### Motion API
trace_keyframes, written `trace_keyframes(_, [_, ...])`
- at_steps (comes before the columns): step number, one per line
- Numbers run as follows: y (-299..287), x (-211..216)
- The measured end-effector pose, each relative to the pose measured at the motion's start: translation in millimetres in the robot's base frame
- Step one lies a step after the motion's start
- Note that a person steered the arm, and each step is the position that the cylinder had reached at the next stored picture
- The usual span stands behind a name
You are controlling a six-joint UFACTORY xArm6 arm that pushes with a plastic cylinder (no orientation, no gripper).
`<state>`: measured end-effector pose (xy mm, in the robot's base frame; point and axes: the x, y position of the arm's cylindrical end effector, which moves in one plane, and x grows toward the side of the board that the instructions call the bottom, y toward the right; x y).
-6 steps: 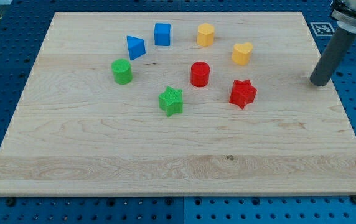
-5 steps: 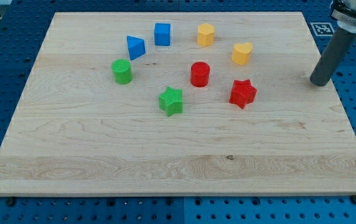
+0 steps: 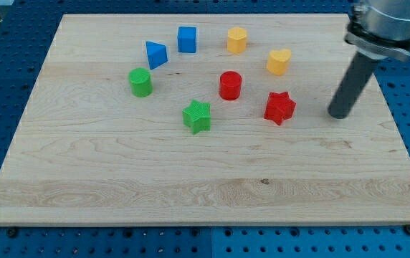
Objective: Move the red star to the top of the green star
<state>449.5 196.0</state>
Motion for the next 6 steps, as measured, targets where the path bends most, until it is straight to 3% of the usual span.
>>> trace_keyframes(6, [-191.9, 0.0])
